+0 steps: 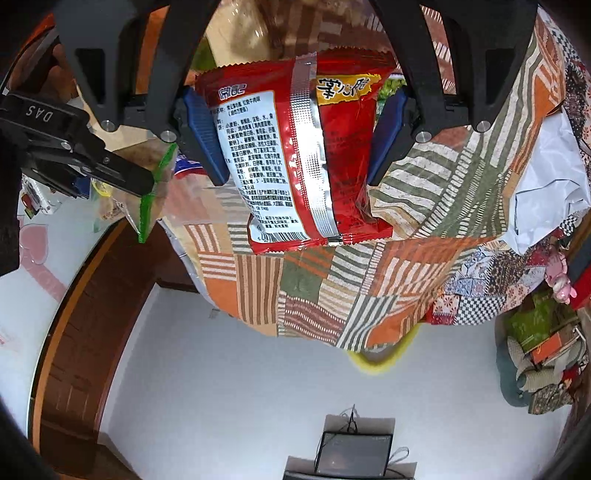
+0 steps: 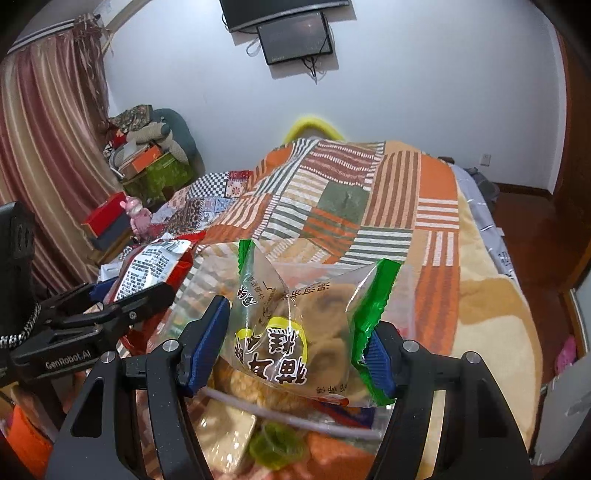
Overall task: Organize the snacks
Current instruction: 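Lower red chip bag into the box with left tool while right tool carries bread packet in, then grasp the wafer roll with left tool while right tool grasps the green jelly cup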
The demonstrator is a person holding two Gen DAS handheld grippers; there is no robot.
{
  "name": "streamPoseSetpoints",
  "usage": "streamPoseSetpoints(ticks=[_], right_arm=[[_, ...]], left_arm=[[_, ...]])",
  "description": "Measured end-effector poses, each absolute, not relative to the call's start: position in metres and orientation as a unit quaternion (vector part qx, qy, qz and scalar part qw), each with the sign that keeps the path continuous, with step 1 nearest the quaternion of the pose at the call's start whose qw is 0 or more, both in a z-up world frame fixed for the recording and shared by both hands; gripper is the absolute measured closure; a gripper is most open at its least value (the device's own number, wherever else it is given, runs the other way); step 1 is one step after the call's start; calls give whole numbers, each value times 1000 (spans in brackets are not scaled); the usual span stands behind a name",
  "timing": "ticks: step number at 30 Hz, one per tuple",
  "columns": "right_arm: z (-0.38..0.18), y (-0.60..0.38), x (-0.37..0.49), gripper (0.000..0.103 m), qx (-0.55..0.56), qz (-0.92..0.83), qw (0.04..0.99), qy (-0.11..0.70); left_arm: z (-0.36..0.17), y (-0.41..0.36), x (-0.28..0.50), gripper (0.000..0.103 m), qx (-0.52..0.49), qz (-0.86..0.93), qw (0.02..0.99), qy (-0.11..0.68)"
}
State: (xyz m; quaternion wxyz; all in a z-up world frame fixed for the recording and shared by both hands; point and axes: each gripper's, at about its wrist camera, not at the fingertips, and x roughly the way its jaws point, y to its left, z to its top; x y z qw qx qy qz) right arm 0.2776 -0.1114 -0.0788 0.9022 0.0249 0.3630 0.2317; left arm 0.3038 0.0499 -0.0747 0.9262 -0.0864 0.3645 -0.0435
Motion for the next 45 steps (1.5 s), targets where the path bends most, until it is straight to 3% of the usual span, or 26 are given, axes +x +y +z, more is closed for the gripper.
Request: streamPoseSetpoints(ticks=[17,28,35,45], right_arm=[[-120,-105,329,37,27,212,879,427],[-114,-108,321,34,10,206,881,427],[-96,-111,299,21,-3,203,889,411],[-70,-114,246,11,-35,212,902,375]], left_arm=[[-118,43,352,29,-91,-61,905,412],[-107,44,342,28,-90,-62,911,398],[-86,48,317,28,-92,-65,915,387],[-71,49,261,11,-53,-58,920,384]])
